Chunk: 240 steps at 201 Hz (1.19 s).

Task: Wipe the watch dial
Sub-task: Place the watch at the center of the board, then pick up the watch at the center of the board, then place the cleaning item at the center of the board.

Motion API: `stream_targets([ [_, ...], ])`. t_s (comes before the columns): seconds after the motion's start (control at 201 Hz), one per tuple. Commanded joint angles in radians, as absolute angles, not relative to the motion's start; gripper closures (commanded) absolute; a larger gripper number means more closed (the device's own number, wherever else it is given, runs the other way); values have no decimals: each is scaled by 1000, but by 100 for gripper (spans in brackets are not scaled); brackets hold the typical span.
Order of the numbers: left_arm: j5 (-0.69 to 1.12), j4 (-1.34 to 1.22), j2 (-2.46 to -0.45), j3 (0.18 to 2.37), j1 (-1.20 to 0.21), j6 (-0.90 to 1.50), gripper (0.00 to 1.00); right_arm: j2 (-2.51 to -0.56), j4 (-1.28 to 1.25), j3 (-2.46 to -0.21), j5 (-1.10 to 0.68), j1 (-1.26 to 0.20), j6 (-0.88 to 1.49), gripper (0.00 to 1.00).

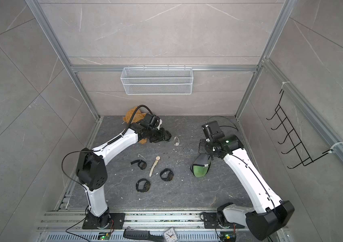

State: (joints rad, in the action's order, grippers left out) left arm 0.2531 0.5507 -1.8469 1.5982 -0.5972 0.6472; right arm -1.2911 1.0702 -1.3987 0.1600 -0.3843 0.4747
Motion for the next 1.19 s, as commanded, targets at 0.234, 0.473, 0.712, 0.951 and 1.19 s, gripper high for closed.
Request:
stream_targets([
  [0.234,189,587,-1644,1278,-596,730,67,-1449,986,-1485,158,-380,432,100],
  [0.473,134,635,-1710,1264,-621,746,67,-1486,985,-1498,166,-380,420,100],
  [0.712,113,656,-1792,1273,-625,768,66,-1462,1004,-1475,194,-380,416,100],
  [0.951,103,622,-1860,1273,-624,772,64,-1441,1032,-1474,219,-381,404,100],
  [1.19,141,569,-1912,1271,-624,775,64,-1431,1052,-1471,227,-380,393,100],
])
